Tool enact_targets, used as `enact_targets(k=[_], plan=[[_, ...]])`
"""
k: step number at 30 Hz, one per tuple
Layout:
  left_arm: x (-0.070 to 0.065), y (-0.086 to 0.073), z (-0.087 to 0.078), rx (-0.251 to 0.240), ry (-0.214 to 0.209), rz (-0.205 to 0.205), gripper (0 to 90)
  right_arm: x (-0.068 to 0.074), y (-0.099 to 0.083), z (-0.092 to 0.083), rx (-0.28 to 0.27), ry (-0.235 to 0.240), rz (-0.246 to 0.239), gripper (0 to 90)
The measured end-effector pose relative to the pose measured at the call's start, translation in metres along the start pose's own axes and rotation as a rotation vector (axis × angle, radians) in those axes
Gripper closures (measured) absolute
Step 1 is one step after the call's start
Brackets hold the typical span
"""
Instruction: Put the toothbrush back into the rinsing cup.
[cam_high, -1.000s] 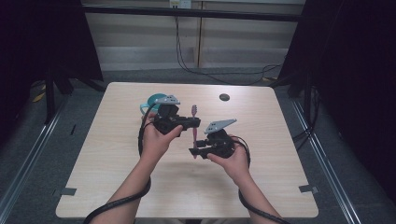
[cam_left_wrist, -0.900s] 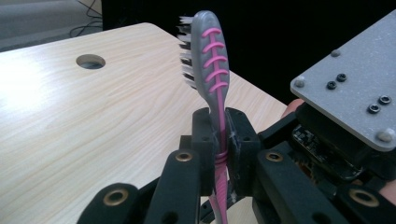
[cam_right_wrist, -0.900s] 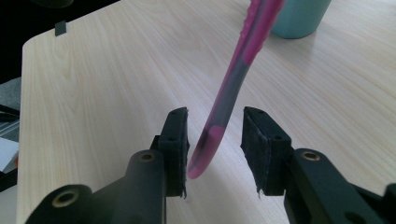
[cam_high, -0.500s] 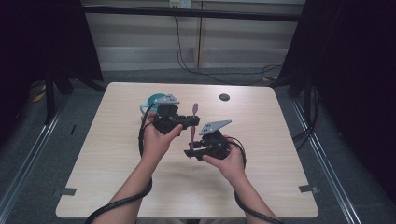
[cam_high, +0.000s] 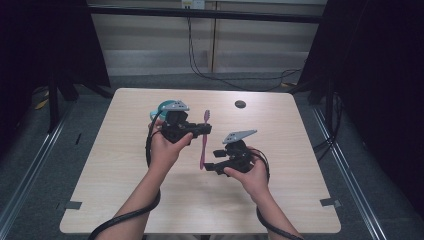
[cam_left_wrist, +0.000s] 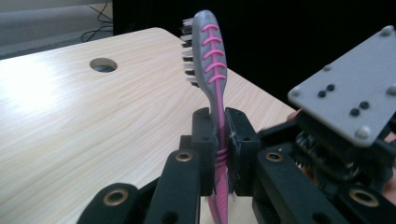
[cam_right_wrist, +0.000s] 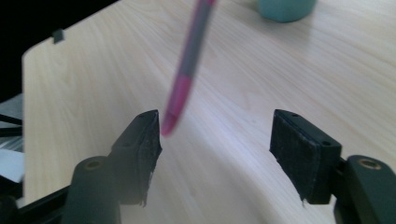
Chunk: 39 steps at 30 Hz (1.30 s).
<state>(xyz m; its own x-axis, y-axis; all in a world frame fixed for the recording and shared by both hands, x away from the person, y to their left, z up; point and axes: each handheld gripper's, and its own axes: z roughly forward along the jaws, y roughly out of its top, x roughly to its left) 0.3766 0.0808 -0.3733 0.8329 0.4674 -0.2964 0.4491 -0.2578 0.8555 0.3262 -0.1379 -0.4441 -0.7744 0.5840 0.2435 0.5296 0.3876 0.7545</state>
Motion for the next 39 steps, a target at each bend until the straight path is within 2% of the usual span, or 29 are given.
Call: enact_targets(k=[1,3,7,10,13,19,23,26,32,39], plan=[[0.0,0.0,-0.001,-0.005,0.004,-0.003,83.6,-0.002,-0.002,-0.004,0.001,-0.026,-0.011,30.1],[0.001,0.001,-0.004,-0.005,0.009,-0.001,83.6,-0.006,-0.006,-0.01,-0.001,-0.049,-0.013,25.7],[0.002,0.002,-0.009,0.0,0.017,0.011,83.6,-0.02,-0.02,-0.02,0.001,-0.09,0.022,18.6],[0.002,0.002,-0.01,-0.002,0.02,0.01,83.6,-0.03,-0.035,-0.025,0.016,-0.149,0.035,15.3],[0.002,0.002,-0.011,0.002,0.022,0.014,83.6,-0.035,-0.046,-0.028,0.018,-0.154,0.049,15.0],[0.006,0.001,-0.017,0.004,0.038,0.01,83.6,-0.044,-0.066,-0.035,0.044,-0.2,0.044,14.9],[0.008,0.0,-0.021,0.005,0.048,0.011,83.6,-0.048,-0.082,-0.04,0.086,-0.238,0.039,14.8],[0.011,0.001,-0.024,0.005,0.055,0.01,83.6,-0.052,-0.091,-0.044,0.08,-0.248,0.045,14.8],[0.013,0.002,-0.028,0.008,0.066,0.012,83.6,-0.053,-0.102,-0.048,0.096,-0.279,0.03,14.8],[0.017,0.005,-0.033,0.0,0.081,0.01,83.6,-0.052,-0.107,-0.049,0.089,-0.286,0.007,13.8]])
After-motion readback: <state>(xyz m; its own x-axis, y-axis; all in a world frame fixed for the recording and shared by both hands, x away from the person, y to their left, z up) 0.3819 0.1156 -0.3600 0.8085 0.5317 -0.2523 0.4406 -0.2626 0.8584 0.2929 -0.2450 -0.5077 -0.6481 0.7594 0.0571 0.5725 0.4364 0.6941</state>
